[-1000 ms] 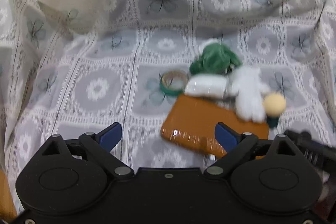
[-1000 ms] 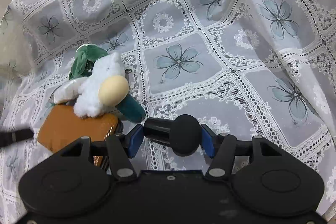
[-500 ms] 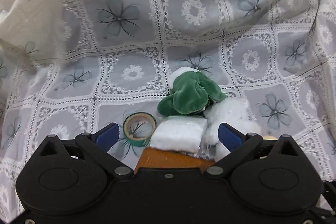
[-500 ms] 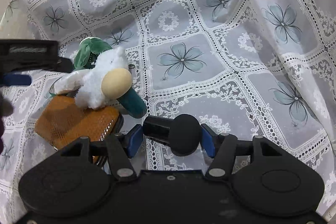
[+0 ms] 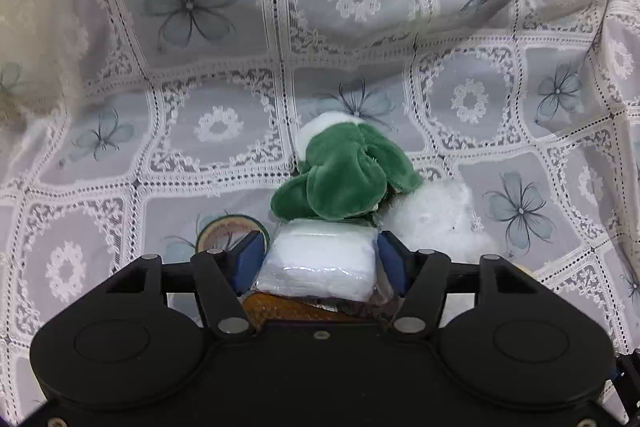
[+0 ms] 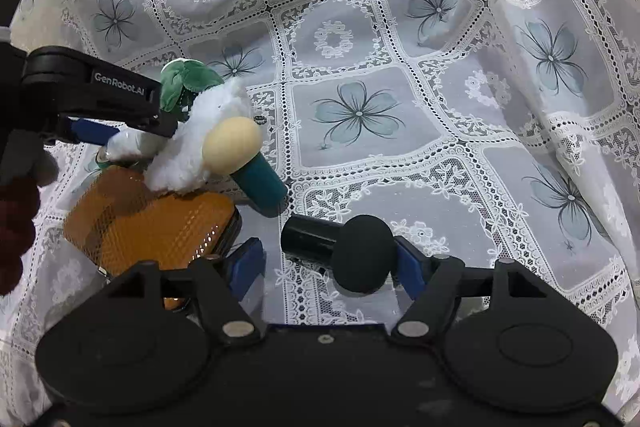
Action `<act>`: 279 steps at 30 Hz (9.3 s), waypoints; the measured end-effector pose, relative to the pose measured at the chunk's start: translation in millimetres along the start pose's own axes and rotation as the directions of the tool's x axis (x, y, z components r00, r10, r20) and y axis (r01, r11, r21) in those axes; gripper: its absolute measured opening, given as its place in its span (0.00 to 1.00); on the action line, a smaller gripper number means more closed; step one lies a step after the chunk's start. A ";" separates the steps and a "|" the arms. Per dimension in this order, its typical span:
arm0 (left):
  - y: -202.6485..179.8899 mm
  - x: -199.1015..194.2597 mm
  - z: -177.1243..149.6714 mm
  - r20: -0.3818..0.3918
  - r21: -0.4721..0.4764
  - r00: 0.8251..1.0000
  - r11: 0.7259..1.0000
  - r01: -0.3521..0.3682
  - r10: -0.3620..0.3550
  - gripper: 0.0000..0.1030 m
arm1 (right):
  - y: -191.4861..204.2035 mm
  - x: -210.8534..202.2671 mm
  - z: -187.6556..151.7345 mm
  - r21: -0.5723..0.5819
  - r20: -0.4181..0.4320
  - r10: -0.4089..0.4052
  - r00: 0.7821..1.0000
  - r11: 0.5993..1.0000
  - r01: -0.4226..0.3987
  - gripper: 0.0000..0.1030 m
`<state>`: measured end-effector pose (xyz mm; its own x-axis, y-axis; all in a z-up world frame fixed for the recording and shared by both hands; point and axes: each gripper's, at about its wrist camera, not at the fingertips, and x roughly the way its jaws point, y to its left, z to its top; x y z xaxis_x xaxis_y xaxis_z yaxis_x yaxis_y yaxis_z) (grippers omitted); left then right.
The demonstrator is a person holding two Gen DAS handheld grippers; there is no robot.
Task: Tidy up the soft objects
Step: 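Grasp the white wrapped pack on the brown wallet with the left tool, then lift the white pack with the left tool while the right tool lifts the black stick, then carry the white pack and black stick to the basket and release both, then withdraw both open tools from the basket toward the remaining items, then grasp the cream-tipped green dauber with the right tool while the left tool grasps the green tape roll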
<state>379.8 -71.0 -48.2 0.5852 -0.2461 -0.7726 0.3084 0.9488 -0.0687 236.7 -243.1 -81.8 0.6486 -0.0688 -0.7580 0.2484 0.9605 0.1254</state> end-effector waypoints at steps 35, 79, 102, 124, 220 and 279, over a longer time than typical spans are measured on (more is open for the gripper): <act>8.1 -15.8 -16.3 0.044 0.037 0.999 0.999 0.012 -0.014 0.57 | -4.2 -3.3 2.6 0.022 -0.015 -0.016 1.000 1.000 0.016 0.55; -31.9 -257.1 -234.0 0.080 -0.173 0.997 0.985 0.021 -0.008 0.58 | -7.3 -268.4 -119.2 -0.039 0.110 0.206 0.972 0.979 -0.202 0.56; -31.2 -261.9 -269.6 0.052 -0.265 0.995 0.962 -0.070 0.087 0.83 | -14.3 -266.2 -135.1 -0.013 0.046 0.154 0.987 0.988 -0.153 0.56; -27.6 -263.5 -271.8 0.042 -0.289 0.990 0.950 -0.115 0.133 0.85 | -8.8 -264.3 -136.9 -0.050 0.031 0.151 0.988 0.988 -0.149 0.68; 30.8 -82.0 -82.4 -0.025 -0.089 0.977 0.973 -0.213 0.211 0.87 | 23.3 6.1 69.8 0.024 -0.058 0.014 0.998 1.000 -0.013 0.83; 50.8 26.5 -16.5 -0.034 -0.042 0.995 0.995 -0.090 0.088 0.68 | 13.6 30.1 33.8 -0.028 -0.017 -0.082 0.996 0.996 0.082 0.57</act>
<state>398.6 -26.1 -82.5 0.5839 -0.1544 -0.7970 0.2227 0.9745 -0.0256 283.9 -241.2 -81.2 0.6136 -0.1432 -0.7765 0.2808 0.9587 0.0451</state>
